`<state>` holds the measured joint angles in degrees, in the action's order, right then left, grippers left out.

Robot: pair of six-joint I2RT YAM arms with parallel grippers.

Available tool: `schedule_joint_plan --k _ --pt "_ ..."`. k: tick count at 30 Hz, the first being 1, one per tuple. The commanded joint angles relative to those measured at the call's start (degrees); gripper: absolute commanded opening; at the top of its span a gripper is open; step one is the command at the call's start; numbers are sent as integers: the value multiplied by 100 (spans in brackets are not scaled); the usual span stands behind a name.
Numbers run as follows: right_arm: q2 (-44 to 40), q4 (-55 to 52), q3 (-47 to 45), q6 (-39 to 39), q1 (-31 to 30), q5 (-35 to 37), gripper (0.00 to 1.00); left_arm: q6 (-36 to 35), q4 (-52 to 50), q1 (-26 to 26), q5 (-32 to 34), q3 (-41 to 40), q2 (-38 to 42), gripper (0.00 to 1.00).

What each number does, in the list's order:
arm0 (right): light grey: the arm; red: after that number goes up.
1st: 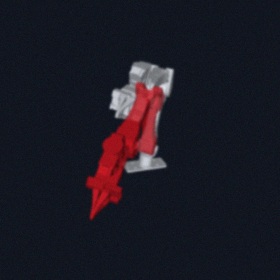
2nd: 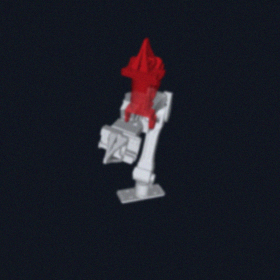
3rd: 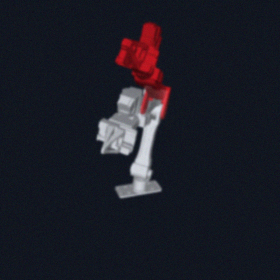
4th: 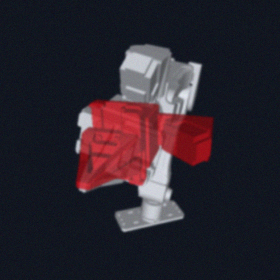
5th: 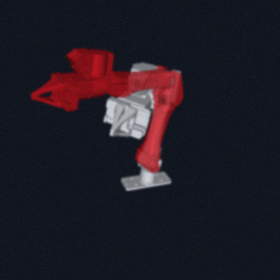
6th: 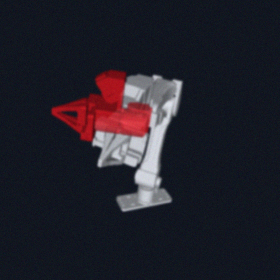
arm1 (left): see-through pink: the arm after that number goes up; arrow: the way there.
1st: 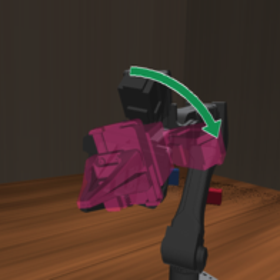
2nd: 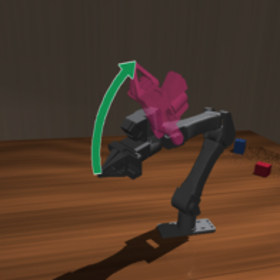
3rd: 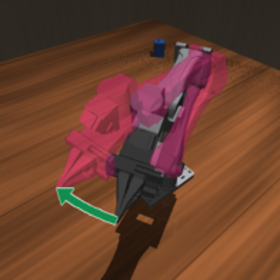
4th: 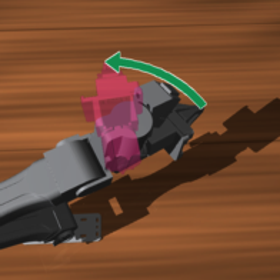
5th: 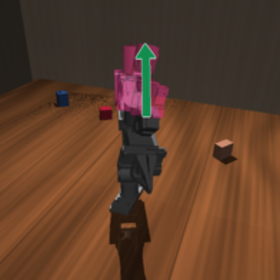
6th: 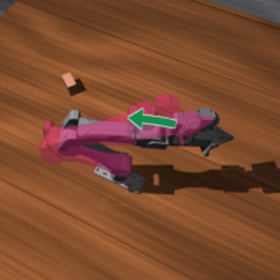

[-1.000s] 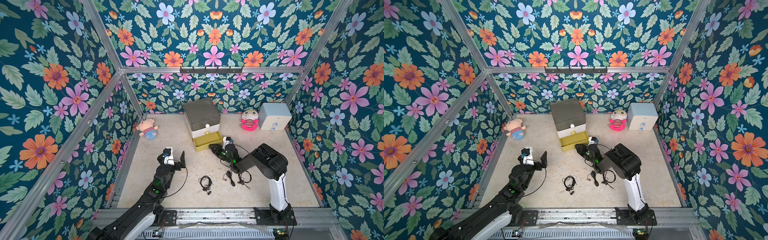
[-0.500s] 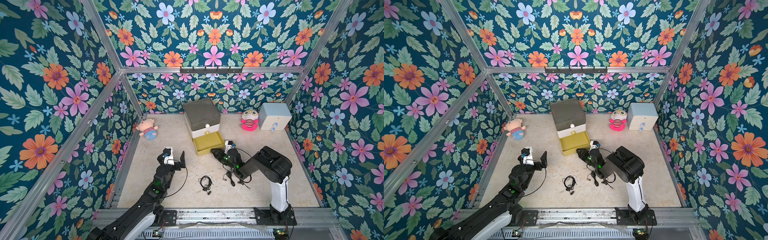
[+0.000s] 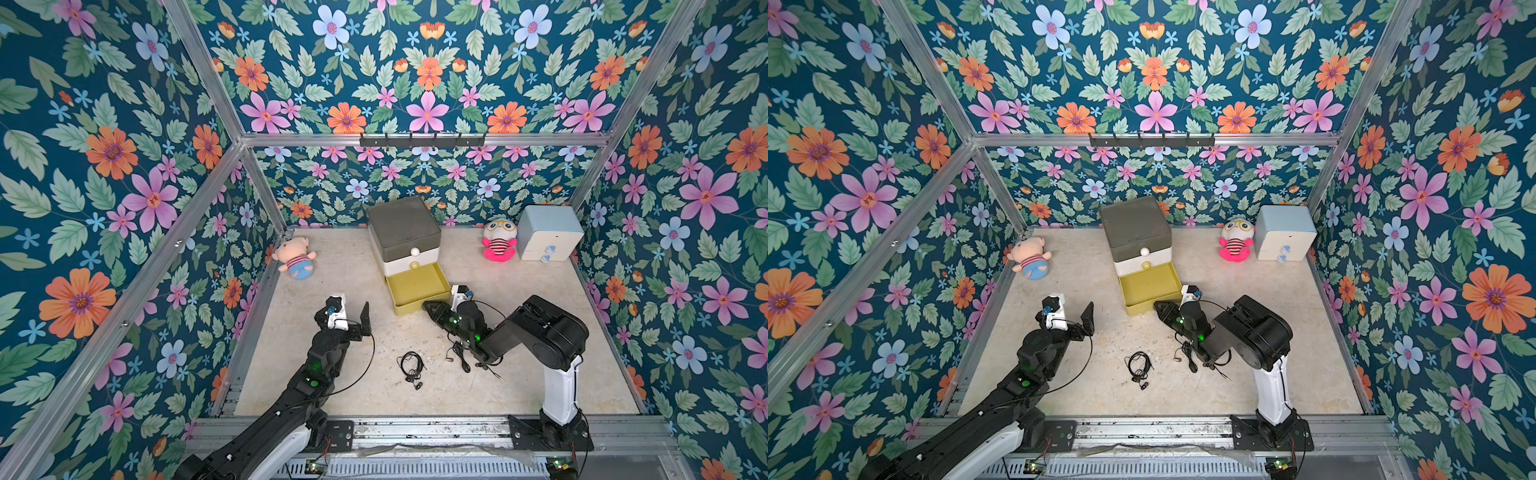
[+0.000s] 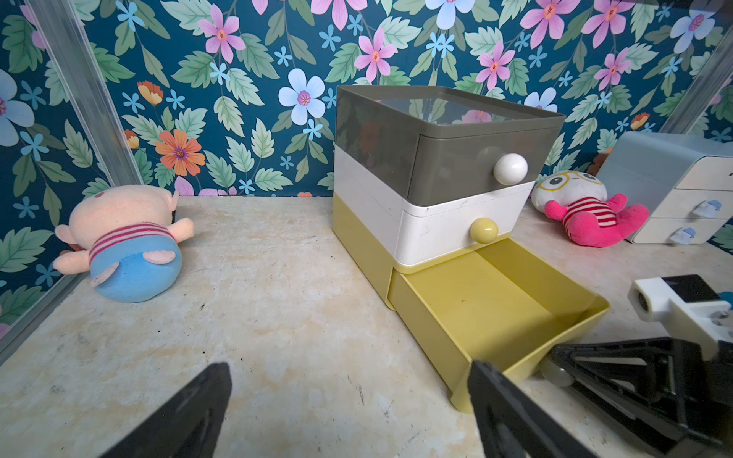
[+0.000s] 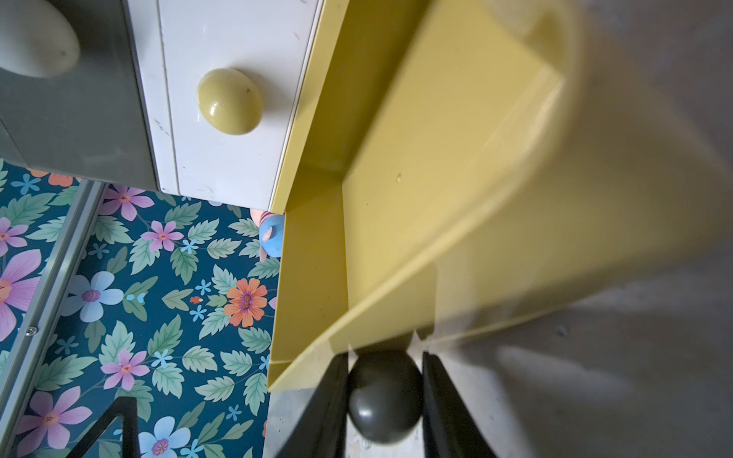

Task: Place the wired earphones into the drawer by color
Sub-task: Open the drawer in the storage box.

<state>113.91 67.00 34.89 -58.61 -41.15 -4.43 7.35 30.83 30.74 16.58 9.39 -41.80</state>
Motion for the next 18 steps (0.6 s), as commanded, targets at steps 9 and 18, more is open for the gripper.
schedule_joint_plan --k 9,18 --pt "-369 -382 -179 116 -19 109 45 235 -108 -7 161 104 23 99" --pt "-1321 -894 -639 551 -18 239 51 427 -574 -7 -530 557 -103 100"
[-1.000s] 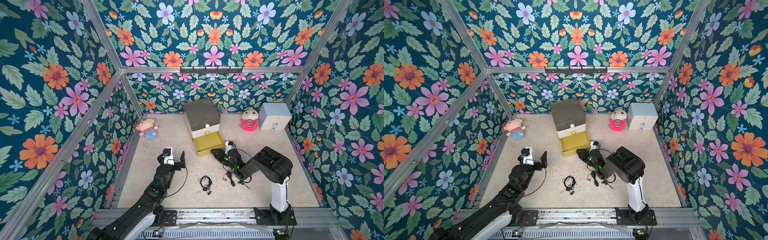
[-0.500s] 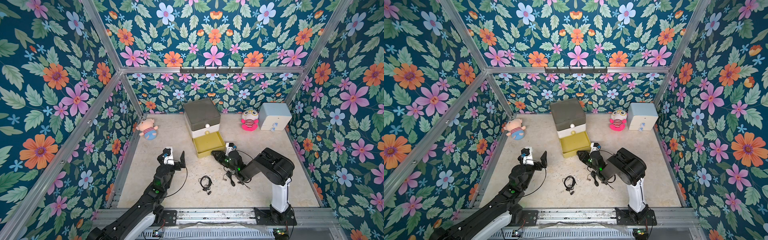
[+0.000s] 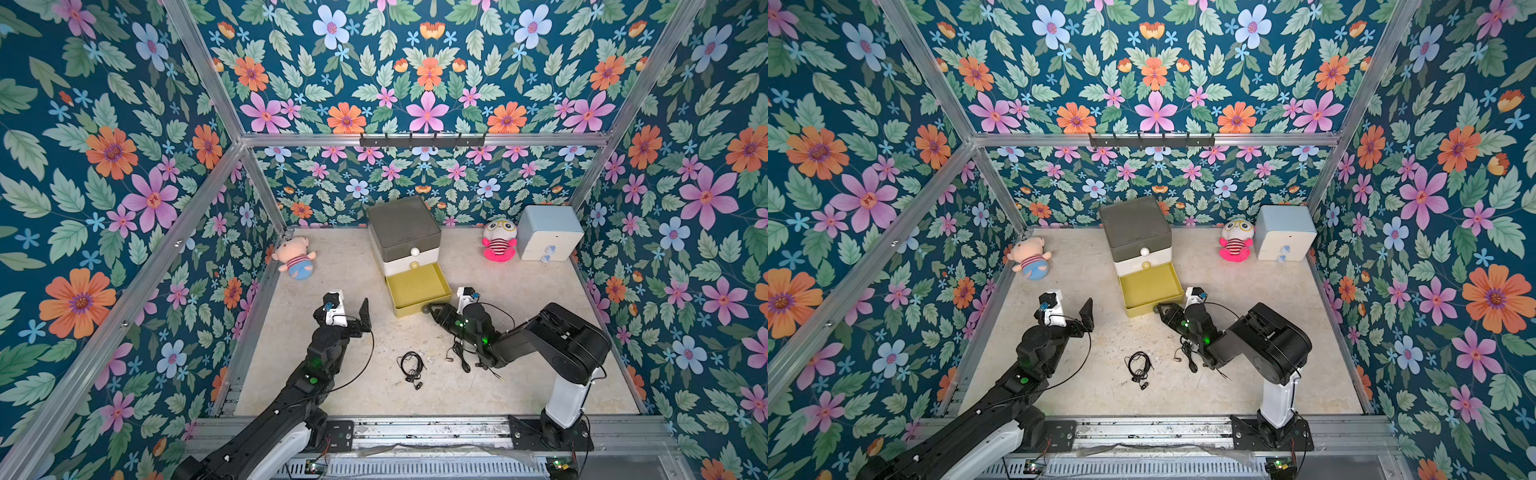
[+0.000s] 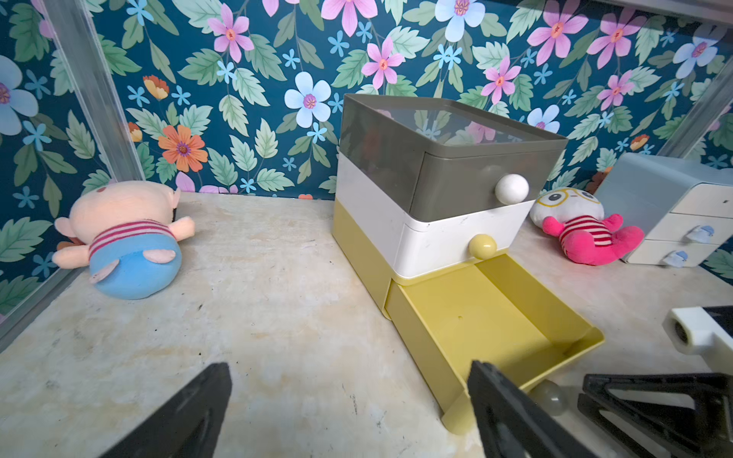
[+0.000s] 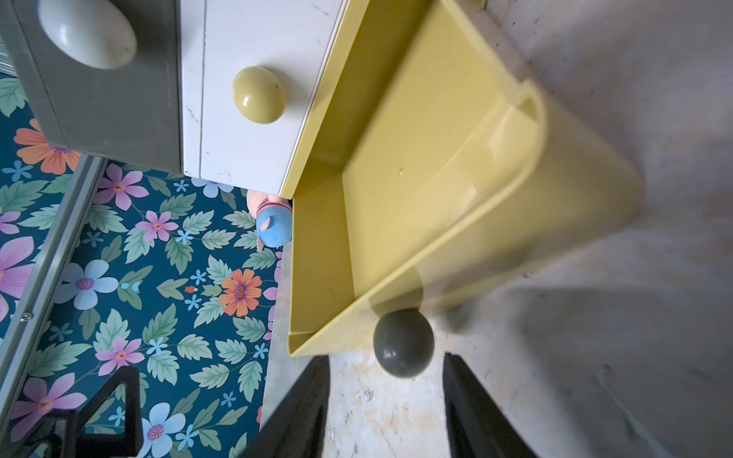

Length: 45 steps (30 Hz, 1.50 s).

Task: Place the wired earphones into the drawer by color
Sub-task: Open the drawer in the storage box, then pick up the wired earphones from the center of the board.

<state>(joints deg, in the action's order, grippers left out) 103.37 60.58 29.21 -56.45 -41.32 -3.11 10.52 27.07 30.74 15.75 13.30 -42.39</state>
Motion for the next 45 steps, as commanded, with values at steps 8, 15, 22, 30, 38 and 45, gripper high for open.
schedule_joint_plan --k 8,15,22,30,38,45 --pt "-1963 -2317 -234 1669 152 500 54 895 -1293 6 -1564 703 -151 99" --pt "-3357 -3773 -480 3081 490 1335 58 1634 -2347 274 -1931 1019 -501 98" --pt "-4297 -3940 -799 3775 500 2042 60 1953 -2894 1083 -1702 1283 -1369 94" --pt "-4966 -3591 -1163 4076 507 2121 65 1910 -3482 1582 -1735 1737 -2324 89" --pt "-5061 -3482 -1401 4210 503 2250 65 1892 -3806 1940 -1555 2061 -3091 79" --pt "-5330 -3520 -1528 4261 507 2456 66 1789 -3900 2098 -1469 2268 -3569 62"
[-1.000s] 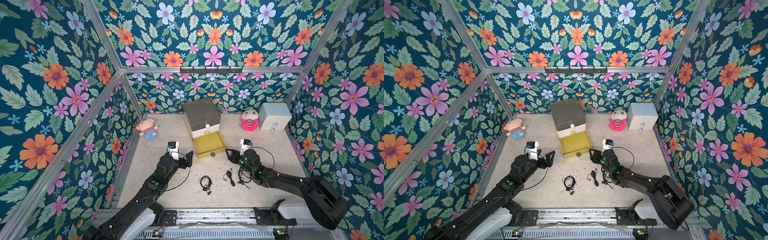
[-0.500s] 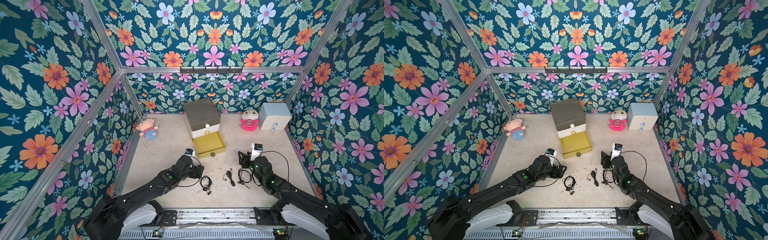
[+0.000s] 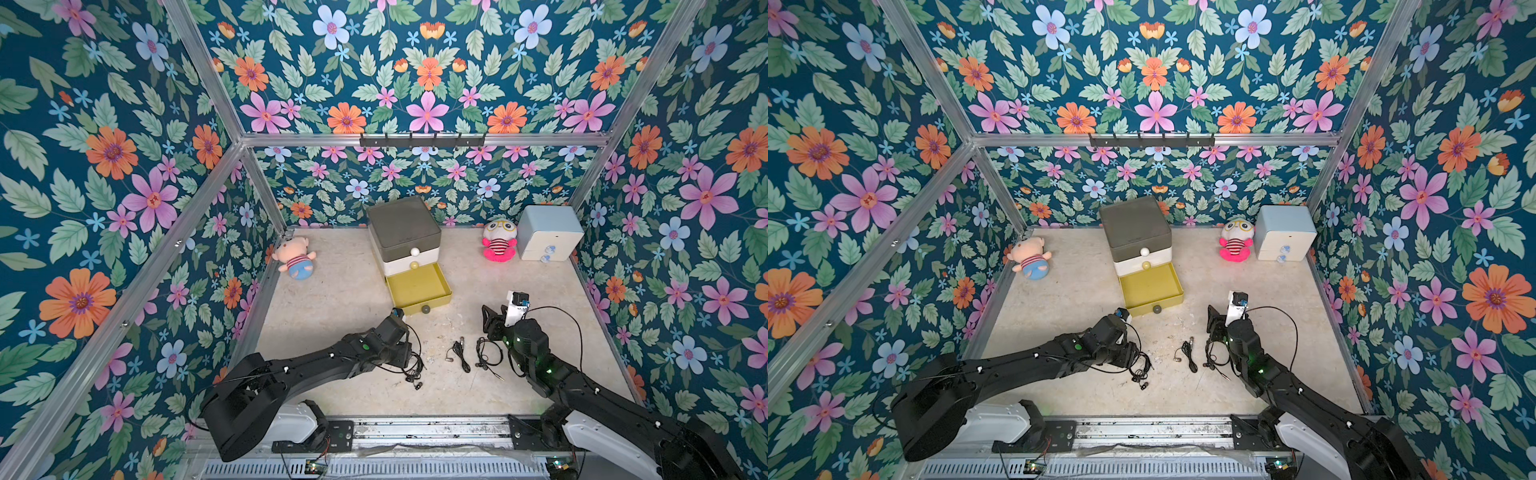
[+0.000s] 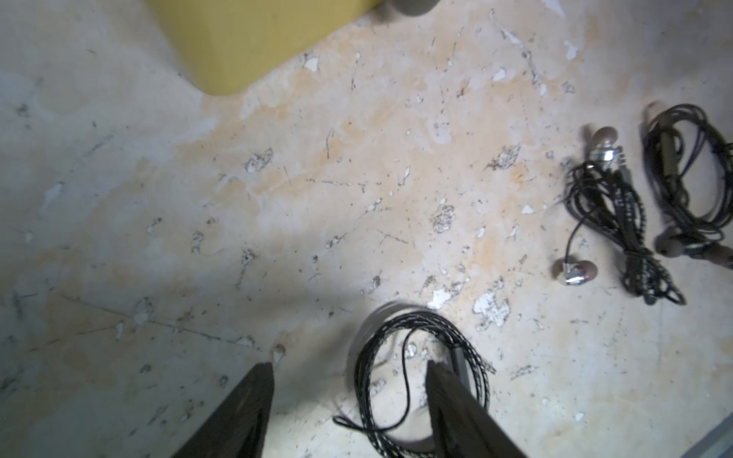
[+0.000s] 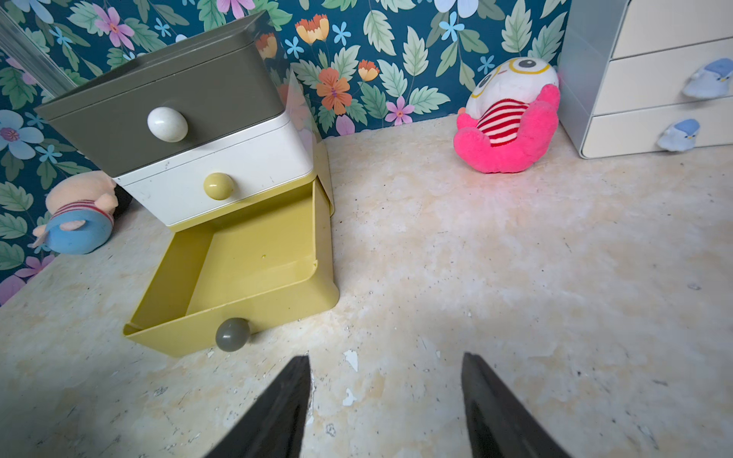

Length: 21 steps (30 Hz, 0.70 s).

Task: Place the wired earphones into the drawer by color
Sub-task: Pick up the wired earphones from the center of the board.

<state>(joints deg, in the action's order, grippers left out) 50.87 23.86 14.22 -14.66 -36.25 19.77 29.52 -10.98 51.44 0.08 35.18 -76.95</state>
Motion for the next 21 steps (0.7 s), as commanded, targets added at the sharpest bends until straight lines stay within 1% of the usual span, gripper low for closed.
schedule_joint_plan --k 1,5,14,21 --pt "-118 170 -60 88 1 197 66 -121 -95 48 100 115 -188 60" --pt "-183 242 -134 102 -1 253 66 -181 -96 115 32 246 -423 55" --pt "-181 244 -147 138 5 247 67 -306 -110 248 -70 433 -793 55" --pt "-343 233 -215 156 5 312 67 -341 -290 261 -3 531 -1039 46"
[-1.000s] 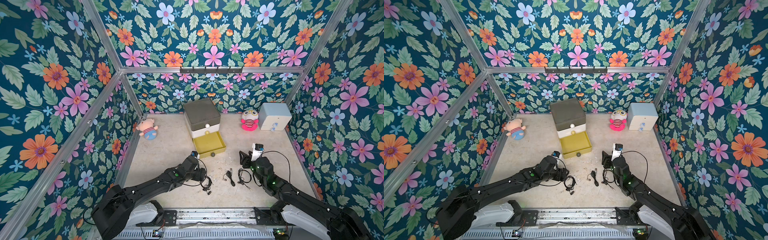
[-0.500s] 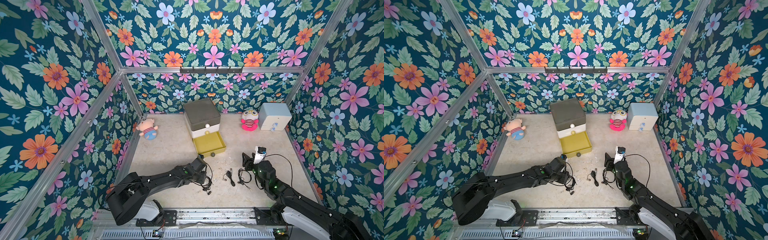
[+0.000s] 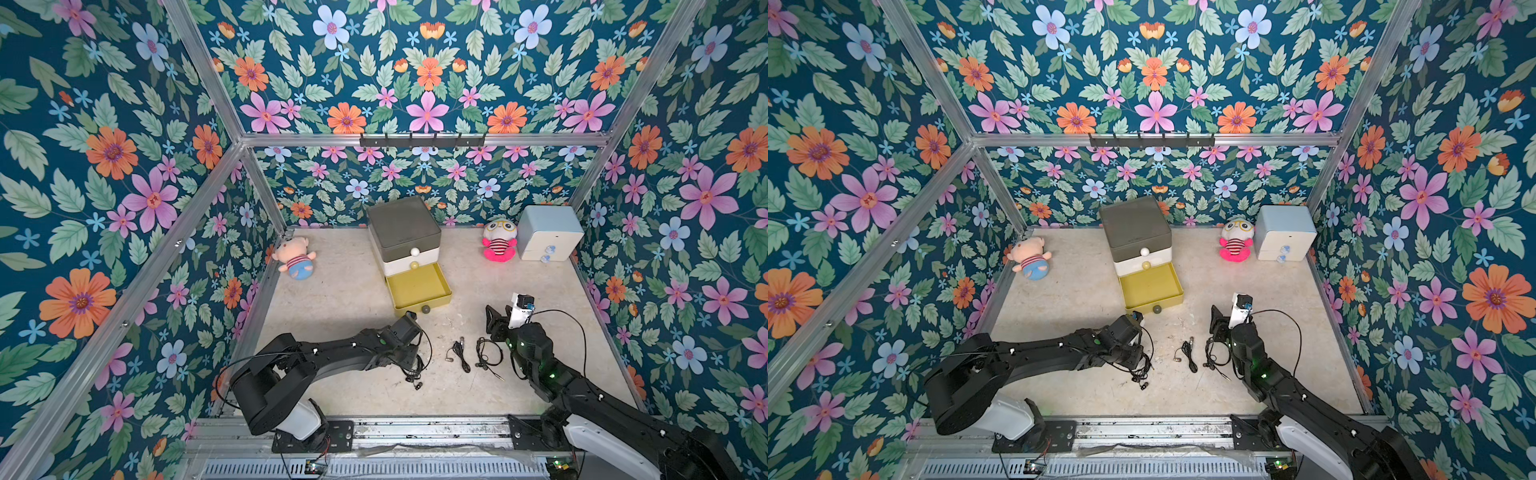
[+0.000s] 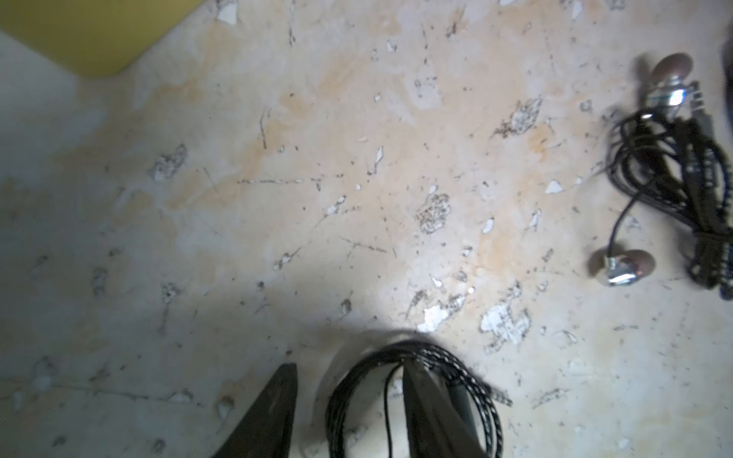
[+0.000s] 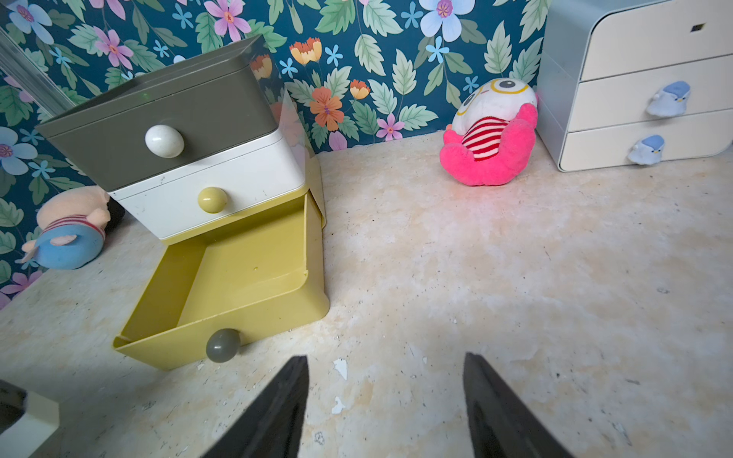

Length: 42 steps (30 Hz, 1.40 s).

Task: Place the wired earphones into the drawer by color
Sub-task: Pick up the wired earphones from the center of the board.

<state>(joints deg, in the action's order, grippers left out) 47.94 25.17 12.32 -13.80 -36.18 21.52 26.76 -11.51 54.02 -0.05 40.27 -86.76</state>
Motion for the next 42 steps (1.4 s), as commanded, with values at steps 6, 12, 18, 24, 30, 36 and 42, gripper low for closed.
schedule_joint_plan --k 6,12,18,24,30,36,42 --pt "-127 137 -72 70 0 160 67 -90 -380 12 -64 7 -98 35" --pt "-167 137 -97 68 -2 207 67 -101 -449 21 -102 -21 -78 23" --pt "-163 215 -142 75 4 248 67 -101 -493 39 -96 7 -150 9" --pt "-145 243 -159 67 8 248 68 -18 -502 52 50 -11 -53 0" --pt "-249 232 -185 64 24 264 68 134 -496 56 371 -76 351 0" --pt "-348 208 -217 62 41 269 68 195 -493 56 603 -131 842 0" --pt "-443 173 -229 62 44 298 68 250 -480 56 880 -180 1361 0"
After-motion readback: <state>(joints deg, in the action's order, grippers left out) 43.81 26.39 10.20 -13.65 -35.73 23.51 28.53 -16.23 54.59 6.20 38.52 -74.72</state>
